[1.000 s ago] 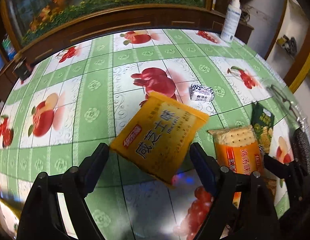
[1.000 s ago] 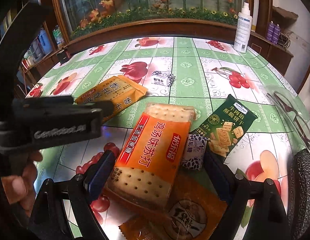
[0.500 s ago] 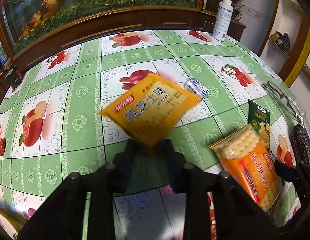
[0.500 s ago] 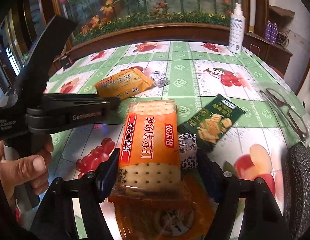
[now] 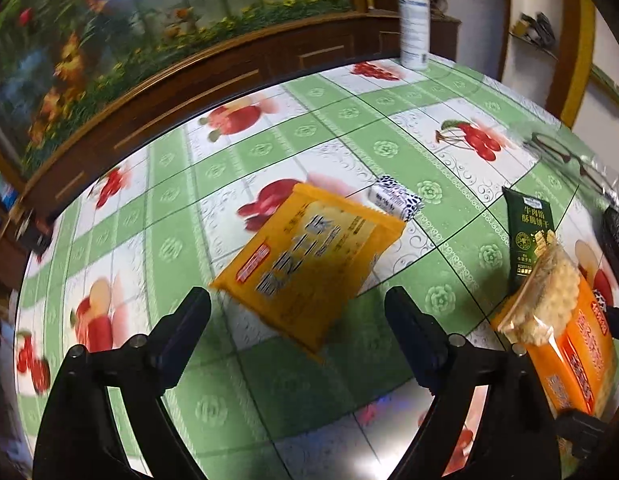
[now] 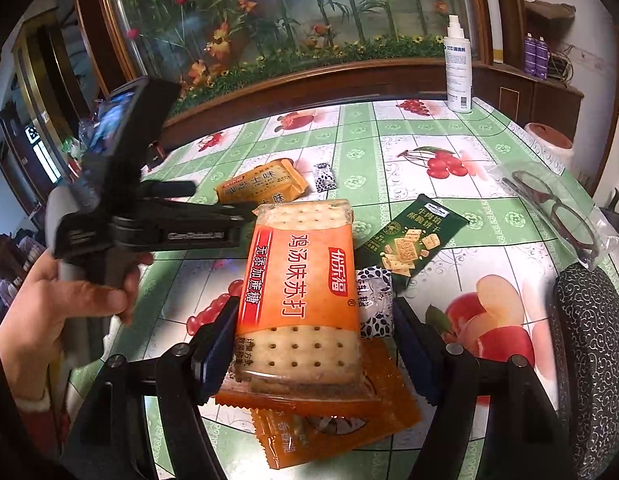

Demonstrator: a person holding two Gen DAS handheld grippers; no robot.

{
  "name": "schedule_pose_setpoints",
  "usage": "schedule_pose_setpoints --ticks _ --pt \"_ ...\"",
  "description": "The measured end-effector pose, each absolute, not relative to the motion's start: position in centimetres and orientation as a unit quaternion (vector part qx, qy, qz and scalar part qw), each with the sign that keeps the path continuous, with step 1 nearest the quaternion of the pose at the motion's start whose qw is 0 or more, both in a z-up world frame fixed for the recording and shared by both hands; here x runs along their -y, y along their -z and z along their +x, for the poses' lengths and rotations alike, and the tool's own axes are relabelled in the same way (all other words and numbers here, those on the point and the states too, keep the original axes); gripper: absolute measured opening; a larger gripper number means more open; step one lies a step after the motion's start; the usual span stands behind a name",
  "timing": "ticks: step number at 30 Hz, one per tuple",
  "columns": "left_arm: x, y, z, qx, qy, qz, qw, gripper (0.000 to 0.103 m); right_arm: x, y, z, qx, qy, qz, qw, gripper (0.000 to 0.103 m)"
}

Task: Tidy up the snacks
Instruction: 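Carry the yellow bag and orange cracker pack over the tray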

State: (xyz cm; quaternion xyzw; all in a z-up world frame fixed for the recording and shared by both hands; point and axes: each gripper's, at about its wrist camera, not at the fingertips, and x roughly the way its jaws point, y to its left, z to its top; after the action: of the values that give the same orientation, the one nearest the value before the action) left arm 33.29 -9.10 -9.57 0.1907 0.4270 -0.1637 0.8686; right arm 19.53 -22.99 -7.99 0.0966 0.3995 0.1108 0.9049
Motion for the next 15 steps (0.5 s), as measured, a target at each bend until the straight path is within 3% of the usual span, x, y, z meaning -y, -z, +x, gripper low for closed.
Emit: schedule_pose_setpoints --ticks 8,12,13,15 --pt "10.0 10.8 36.0 -0.410 0.186 0.179 0.875 0.089 24.3 8.5 19.6 -0.403 -0.103 0.114 0.902 0.075" --pt "9.9 10.8 35.3 -0.404 0.176 0.176 0.880 0.083 24.3 8.5 19.5 -0.402 -0.101 0.113 0.903 0.075" --pt "9.9 10.7 34.9 -0.399 0.172 0.178 0.883 0.075 24.4 8.4 19.4 -0.402 -0.100 0.114 0.903 0.075" --pt "9.5 10.5 34.2 -0.399 0.166 0.170 0.886 0.073 24.4 8.3 19.3 -0.400 -0.098 0.115 0.904 0.075"
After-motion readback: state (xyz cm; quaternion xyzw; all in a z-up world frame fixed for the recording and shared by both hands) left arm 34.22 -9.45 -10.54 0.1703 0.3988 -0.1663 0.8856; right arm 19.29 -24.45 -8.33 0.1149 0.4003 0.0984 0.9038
